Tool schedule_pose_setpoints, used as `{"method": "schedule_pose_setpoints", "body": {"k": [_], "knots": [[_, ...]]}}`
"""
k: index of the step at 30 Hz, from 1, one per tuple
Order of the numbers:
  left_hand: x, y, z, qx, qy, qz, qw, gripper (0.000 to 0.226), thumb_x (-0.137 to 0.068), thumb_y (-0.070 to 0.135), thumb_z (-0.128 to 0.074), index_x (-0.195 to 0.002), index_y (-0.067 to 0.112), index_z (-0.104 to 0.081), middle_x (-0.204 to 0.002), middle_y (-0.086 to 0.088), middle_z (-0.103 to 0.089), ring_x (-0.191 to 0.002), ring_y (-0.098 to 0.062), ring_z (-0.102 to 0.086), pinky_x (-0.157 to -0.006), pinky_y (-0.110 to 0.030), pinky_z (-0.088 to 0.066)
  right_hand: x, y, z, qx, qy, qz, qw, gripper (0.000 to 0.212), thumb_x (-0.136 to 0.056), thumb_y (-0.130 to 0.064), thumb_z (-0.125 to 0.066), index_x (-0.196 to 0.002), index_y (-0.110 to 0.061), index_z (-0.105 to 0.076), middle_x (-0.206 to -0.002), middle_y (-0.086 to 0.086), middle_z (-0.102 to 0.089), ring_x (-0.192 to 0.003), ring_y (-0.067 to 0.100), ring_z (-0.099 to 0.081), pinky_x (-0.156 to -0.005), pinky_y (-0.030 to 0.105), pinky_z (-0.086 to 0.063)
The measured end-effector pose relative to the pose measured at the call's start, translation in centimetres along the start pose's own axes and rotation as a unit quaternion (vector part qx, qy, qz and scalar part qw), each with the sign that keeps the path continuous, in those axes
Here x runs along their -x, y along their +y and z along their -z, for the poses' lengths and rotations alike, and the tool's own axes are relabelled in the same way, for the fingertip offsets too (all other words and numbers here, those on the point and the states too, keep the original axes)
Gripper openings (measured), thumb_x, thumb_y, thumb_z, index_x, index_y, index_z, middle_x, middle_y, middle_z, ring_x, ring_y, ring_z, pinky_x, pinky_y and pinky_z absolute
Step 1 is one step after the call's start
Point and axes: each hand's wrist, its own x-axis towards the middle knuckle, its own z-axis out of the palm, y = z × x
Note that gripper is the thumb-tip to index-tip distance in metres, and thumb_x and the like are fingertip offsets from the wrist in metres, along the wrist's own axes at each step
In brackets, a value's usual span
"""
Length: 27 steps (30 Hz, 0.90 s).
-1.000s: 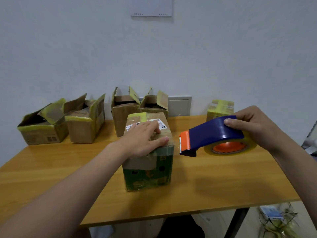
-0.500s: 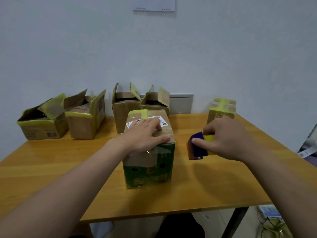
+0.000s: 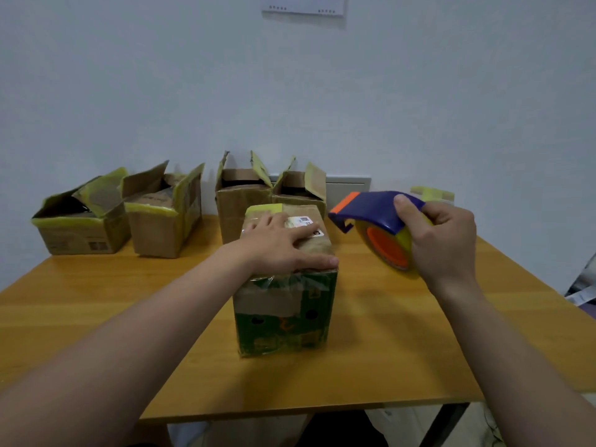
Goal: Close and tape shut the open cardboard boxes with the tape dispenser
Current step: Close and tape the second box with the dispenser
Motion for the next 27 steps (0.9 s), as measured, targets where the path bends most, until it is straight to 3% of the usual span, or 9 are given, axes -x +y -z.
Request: {"method": "schedule_pose_setpoints", "body": {"k": [4, 7, 9, 14, 16, 18, 21, 24, 27], "knots": [[0.3, -2.1, 0.4, 0.02, 0.024, -0.018, 0.999, 0.111, -0.053, 0.109, -0.025, -0.154, 0.063, -0.019, -0.172, 0.003, -0.01, -0.156, -0.034, -0.005, -0.121, -0.062, -0.009, 0.3, -1.8, -2.7, -0.172, 0.029, -0.075, 0.982, 0.046, -0.095, -0.037, -0.066, -0.057, -0.014, -0.057, -0.05, -0.009, -0.051, -0.055, 0.016, -0.045, -0.056, 0.032, -0.04], [1.1, -1.1, -0.5, 0.034, 0.044, 0.061, 0.997, 0.129, -0.046, 0.109, -0.029, -0.16, 0.054, -0.005, -0.173, -0.002, 0.013, -0.158, -0.034, 0.015, -0.121, -0.067, 0.002, -0.3, -3.7, -5.4, -0.293, 0.063, -0.173, 0.938, 0.031, -0.085, -0.041, -0.072, -0.07, -0.016, -0.061, -0.069, 0.007, -0.052, -0.07, 0.024, -0.048, -0.068, 0.036, -0.045], [1.6, -0.6, -0.6, 0.075, 0.031, 0.1, 0.992, 0.143, -0.041, 0.107, -0.036, -0.163, 0.045, 0.005, -0.173, -0.003, 0.015, -0.158, -0.036, 0.015, -0.123, -0.066, -0.001, -1.0, -4.8, -7.2, -0.348, 0.073, -0.231, 0.905, 0.027, -0.081, -0.042, -0.074, -0.072, -0.019, -0.061, -0.077, 0.009, -0.054, -0.072, 0.024, -0.052, -0.071, 0.038, -0.046], [1.8, -4.4, -0.4, 0.183, 0.03, 0.039, 0.982, 0.141, -0.049, 0.102, -0.056, -0.165, 0.038, -0.005, -0.173, 0.01, -0.004, -0.159, -0.027, -0.003, -0.125, -0.052, -0.016, -1.6, -5.7, -11.4, -0.372, 0.034, -0.251, 0.893, 0.038, -0.094, -0.035, -0.069, -0.059, -0.019, -0.066, -0.065, -0.001, -0.065, -0.066, 0.018, -0.062, -0.07, 0.035, -0.051], [2.2, -5.9, -0.9, 0.271, 0.033, 0.049, 0.961, 0.145, -0.047, 0.096, -0.07, -0.164, 0.04, -0.004, -0.172, 0.01, -0.012, -0.158, -0.023, -0.011, -0.127, -0.049, -0.019, -1.2, -5.0, -12.5, -0.363, 0.01, -0.265, 0.893, 0.034, -0.095, -0.038, -0.067, -0.067, -0.019, -0.068, -0.065, -0.003, -0.068, -0.067, 0.016, -0.065, -0.073, 0.037, -0.054], [2.6, -6.3, -1.4, 0.347, 0.016, 0.067, 0.935, 0.155, -0.048, 0.085, -0.081, -0.164, 0.036, 0.008, -0.156, 0.015, -0.039, -0.14, -0.014, -0.043, -0.114, -0.036, -0.041, -0.7, -4.4, -12.9, -0.363, -0.017, -0.272, 0.891, 0.029, -0.094, -0.041, -0.068, -0.077, -0.018, -0.07, -0.072, -0.001, -0.073, -0.072, 0.018, -0.069, -0.078, 0.039, -0.057], [2.2, -6.2, -1.6, 0.424, 0.0, 0.045, 0.905, 0.132, -0.062, 0.06, -0.085, -0.162, 0.04, -0.002, -0.116, 0.031, -0.051, -0.102, 0.006, -0.056, -0.082, -0.016, -0.045, -0.5, -3.9, -12.9, -0.333, -0.063, -0.253, 0.906, 0.029, -0.091, -0.045, -0.069, -0.085, -0.017, -0.074, -0.084, 0.008, -0.075, -0.08, 0.026, -0.069, -0.083, 0.046, -0.057], [2.7, -6.9, -1.8, 0.493, -0.013, 0.021, 0.87, 0.094, -0.076, 0.041, -0.081, -0.147, 0.052, -0.021, -0.113, 0.032, -0.051, -0.092, 0.012, -0.063, -0.075, -0.01, -0.048, -0.9, -3.3, -11.8, -0.33, -0.095, -0.258, 0.903, 0.031, -0.095, -0.045, -0.065, -0.082, -0.02, -0.077, -0.084, 0.005, -0.076, -0.077, 0.019, -0.071, -0.082, 0.039, -0.058], [3.6, -7.9, -2.9, 0.561, -0.001, -0.005, 0.828, 0.105, -0.076, 0.034, -0.075, -0.161, 0.05, -0.015, -0.118, 0.032, -0.047, -0.092, 0.013, -0.065, -0.075, -0.011, -0.052, -0.5, -3.1, -11.5, -0.329, -0.112, -0.232, 0.908, 0.034, -0.097, -0.044, -0.062, -0.078, -0.021, -0.078, -0.083, 0.003, -0.076, -0.078, 0.018, -0.071, -0.081, 0.036, -0.057]]}}
